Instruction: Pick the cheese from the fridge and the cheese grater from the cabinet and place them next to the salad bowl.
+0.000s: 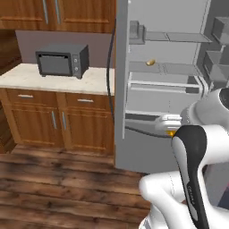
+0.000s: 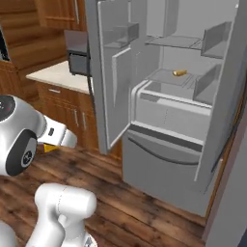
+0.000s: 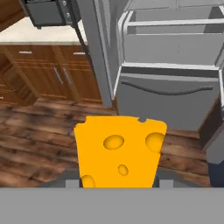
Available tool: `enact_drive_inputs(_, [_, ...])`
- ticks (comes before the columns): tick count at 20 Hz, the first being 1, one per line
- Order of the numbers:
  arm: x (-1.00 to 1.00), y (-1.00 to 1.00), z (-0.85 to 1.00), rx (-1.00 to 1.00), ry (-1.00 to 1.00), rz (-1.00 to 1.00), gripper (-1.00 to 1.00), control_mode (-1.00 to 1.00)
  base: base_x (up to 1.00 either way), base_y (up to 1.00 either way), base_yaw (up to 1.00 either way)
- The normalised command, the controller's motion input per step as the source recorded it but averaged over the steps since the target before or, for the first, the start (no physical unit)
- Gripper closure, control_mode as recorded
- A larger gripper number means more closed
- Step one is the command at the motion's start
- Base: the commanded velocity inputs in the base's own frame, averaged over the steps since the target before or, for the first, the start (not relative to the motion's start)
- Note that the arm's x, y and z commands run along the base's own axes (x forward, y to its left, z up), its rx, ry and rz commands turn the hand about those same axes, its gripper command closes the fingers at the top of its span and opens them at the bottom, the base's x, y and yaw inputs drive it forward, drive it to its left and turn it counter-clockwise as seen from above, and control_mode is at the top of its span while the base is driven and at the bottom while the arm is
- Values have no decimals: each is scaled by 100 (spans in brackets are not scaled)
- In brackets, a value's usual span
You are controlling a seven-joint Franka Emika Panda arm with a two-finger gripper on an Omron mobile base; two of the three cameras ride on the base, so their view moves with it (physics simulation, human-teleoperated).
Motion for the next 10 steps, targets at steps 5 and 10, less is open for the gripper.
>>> enact_drive_inputs(5, [0, 0, 0, 0, 0, 0, 100, 100, -22, 0, 56])
enact_drive_inputs(10, [0, 0, 0, 0, 0, 0, 100, 100, -7, 0, 55])
